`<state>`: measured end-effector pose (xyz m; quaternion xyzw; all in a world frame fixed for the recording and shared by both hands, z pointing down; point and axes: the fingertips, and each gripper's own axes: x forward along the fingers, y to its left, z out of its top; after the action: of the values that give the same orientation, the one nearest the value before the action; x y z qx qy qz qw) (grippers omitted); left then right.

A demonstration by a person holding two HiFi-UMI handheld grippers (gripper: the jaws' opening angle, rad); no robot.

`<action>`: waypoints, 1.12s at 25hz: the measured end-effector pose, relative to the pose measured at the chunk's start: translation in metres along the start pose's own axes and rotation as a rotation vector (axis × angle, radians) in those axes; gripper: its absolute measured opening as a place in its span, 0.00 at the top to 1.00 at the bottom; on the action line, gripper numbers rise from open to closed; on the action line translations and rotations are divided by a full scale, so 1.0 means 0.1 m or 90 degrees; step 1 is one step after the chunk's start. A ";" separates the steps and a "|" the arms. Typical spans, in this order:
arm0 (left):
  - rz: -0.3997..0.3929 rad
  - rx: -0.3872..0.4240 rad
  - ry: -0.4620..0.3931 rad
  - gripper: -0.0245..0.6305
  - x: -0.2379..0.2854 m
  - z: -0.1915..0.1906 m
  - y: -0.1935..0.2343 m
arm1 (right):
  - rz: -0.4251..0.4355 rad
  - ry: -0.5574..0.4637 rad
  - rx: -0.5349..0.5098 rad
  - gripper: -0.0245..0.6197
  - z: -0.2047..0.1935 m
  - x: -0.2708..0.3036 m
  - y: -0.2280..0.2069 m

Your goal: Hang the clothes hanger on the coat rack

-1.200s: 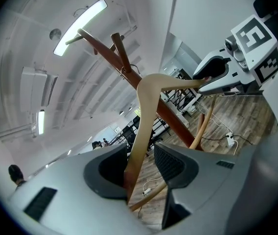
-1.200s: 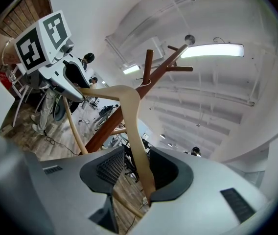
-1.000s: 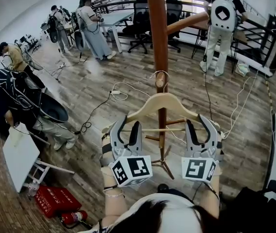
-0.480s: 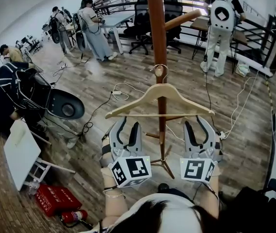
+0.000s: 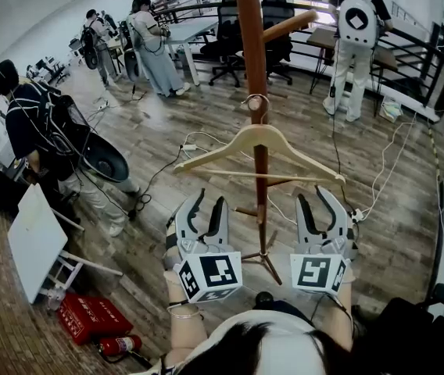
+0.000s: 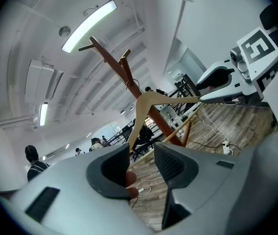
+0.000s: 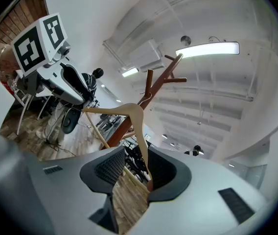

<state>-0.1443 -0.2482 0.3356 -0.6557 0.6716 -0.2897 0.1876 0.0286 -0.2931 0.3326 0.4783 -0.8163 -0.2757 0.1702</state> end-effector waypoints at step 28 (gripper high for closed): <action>-0.052 -0.134 -0.037 0.84 -0.65 -0.25 -0.12 | 0.036 -0.004 0.134 0.76 0.18 -0.58 0.43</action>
<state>-0.1463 -0.1797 0.3534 -0.7066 0.6653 -0.2058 0.1249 0.0175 -0.2211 0.3437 0.4696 -0.8543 -0.1848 0.1241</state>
